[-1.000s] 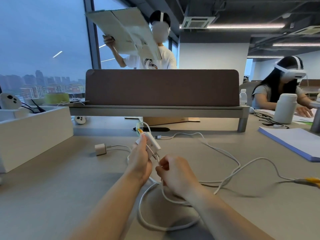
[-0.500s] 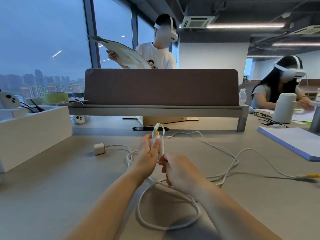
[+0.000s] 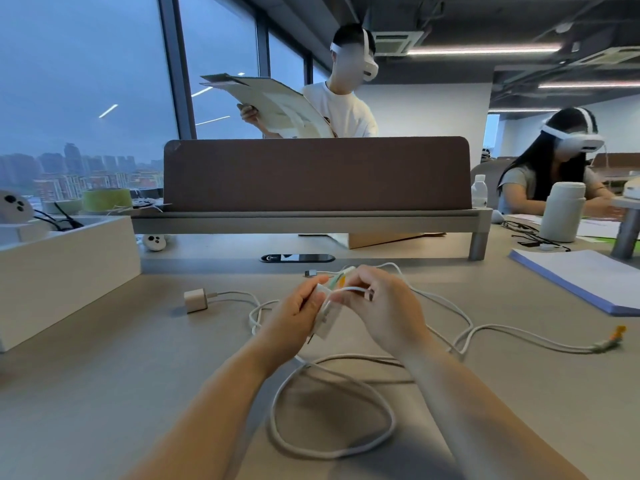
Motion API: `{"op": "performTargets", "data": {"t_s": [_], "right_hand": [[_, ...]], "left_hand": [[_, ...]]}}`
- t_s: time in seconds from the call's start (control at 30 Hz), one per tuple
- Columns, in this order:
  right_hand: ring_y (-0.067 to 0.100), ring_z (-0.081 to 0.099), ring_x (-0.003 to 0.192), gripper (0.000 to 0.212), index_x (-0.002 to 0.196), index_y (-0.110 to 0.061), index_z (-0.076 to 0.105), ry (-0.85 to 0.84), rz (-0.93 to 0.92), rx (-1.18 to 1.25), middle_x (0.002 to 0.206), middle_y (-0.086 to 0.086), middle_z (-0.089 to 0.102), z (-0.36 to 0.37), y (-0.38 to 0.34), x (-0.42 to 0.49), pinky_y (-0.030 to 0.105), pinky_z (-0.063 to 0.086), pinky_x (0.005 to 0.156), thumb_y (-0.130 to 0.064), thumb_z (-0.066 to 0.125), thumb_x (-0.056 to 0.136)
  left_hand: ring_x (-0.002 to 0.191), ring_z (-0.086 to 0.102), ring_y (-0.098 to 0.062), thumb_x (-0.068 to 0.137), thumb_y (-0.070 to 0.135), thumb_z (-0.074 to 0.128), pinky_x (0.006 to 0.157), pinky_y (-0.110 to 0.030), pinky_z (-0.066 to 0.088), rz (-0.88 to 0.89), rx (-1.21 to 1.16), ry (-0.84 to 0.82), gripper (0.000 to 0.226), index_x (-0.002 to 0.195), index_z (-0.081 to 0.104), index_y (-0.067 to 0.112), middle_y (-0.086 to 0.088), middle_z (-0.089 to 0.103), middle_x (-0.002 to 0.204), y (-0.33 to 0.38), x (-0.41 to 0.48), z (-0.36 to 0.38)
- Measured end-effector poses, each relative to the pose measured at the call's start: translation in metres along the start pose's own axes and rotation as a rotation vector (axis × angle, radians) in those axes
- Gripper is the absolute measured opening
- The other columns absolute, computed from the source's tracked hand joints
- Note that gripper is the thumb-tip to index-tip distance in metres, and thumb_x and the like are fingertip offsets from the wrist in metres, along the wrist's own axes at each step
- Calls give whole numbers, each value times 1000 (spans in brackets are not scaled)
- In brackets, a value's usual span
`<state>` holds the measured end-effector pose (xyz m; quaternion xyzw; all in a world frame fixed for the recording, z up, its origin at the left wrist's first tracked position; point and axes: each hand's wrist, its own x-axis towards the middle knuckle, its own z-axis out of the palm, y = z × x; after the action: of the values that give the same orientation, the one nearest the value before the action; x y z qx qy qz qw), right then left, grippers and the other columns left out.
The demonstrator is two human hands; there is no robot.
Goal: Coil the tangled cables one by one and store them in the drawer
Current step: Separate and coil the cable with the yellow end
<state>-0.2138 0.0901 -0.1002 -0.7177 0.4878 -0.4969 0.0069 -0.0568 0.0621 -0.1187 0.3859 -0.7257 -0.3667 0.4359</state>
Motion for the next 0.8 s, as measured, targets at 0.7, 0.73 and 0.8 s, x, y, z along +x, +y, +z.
{"op": "performTargets", "data": {"t_s": [0.7, 0.73, 0.8], "right_hand": [[19, 61, 68, 11, 83, -16, 66, 216, 209, 330, 86, 6, 65, 9, 9, 5, 29, 55, 60, -25, 72, 82], [20, 59, 69, 11, 81, -19, 66, 255, 197, 272, 86, 4, 63, 11, 11, 5, 34, 54, 62, -28, 72, 82], [17, 57, 72, 8, 79, -23, 65, 280, 160, 211, 87, 0, 60, 14, 12, 4, 40, 54, 65, -26, 70, 84]], "left_hand": [[68, 50, -13, 100, 27, 38, 60, -24, 44, -132, -503, -103, 30, 107, 67, 20, -7, 60, 86, 11, -6, 1], [67, 51, -12, 100, 26, 38, 57, -22, 45, -148, -542, -105, 30, 109, 65, 17, -7, 60, 85, 11, -7, 1], [67, 54, -12, 99, 26, 41, 55, -21, 48, -156, -618, -114, 31, 114, 62, 10, -9, 61, 87, 11, -6, 2]]}}
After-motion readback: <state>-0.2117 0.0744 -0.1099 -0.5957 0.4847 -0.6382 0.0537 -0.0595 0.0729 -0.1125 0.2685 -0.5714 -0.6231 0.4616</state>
